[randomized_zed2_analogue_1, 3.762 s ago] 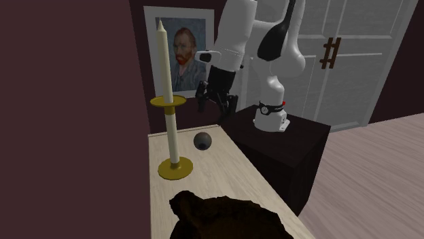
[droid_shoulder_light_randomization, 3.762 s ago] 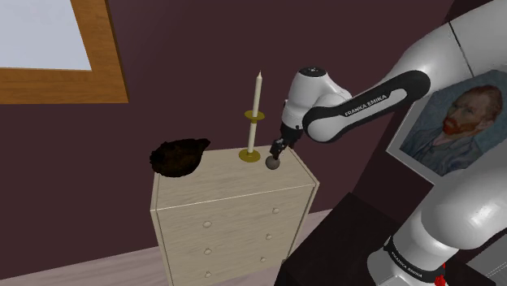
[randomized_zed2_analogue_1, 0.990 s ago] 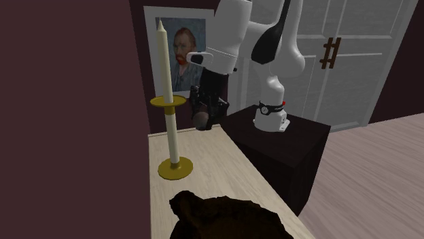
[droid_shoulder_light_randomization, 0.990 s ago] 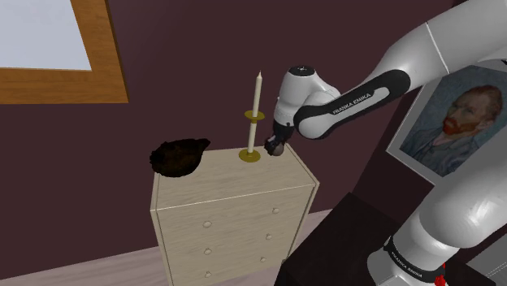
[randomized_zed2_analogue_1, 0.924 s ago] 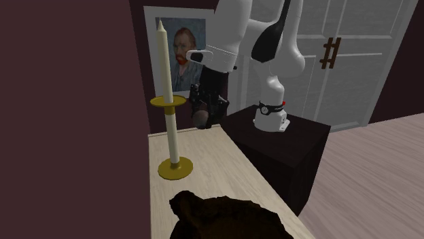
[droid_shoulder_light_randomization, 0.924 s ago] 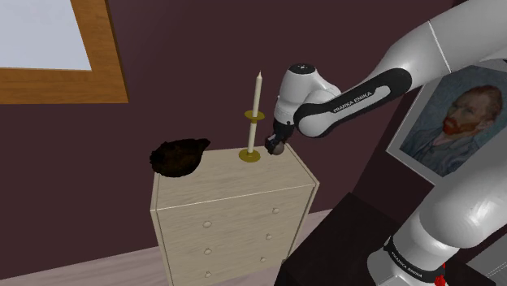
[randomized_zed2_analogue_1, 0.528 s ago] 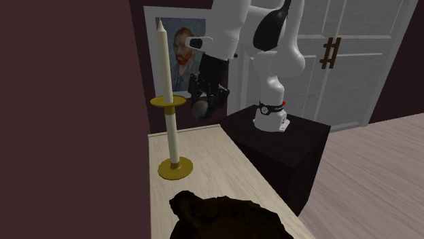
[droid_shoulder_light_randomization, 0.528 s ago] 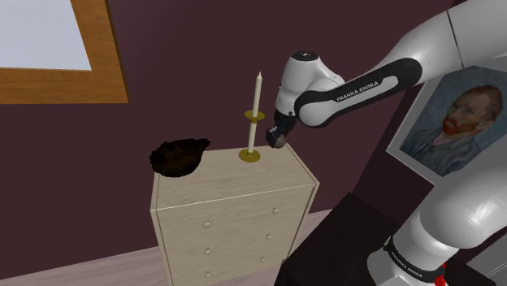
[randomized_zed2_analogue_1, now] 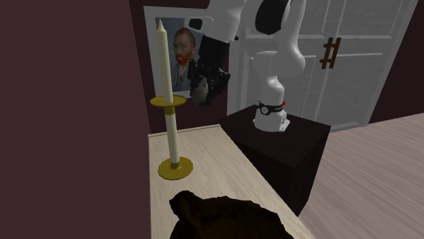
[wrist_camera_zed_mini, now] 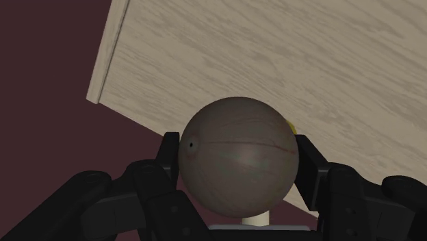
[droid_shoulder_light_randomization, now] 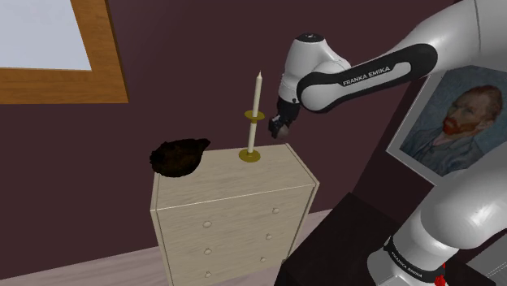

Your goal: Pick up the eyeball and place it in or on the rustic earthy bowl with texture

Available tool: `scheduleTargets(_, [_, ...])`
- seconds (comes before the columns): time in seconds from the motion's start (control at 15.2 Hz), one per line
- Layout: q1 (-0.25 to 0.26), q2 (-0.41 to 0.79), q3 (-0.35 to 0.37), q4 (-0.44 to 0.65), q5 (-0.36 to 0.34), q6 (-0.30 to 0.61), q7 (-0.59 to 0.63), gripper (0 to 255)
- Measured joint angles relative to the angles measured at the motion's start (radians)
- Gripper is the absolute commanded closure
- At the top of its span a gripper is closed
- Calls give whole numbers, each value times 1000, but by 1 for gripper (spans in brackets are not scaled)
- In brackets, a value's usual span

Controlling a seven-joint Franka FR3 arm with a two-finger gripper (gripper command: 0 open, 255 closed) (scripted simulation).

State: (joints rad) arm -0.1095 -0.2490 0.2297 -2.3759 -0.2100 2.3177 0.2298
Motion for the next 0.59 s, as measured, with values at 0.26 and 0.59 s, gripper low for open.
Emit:
scheduleTargets(0.26, [4, -20, -4, 32, 14, -50, -17, 255])
scheduleTargets(0.59, [22, 96, 58, 165, -21, -88, 78, 255])
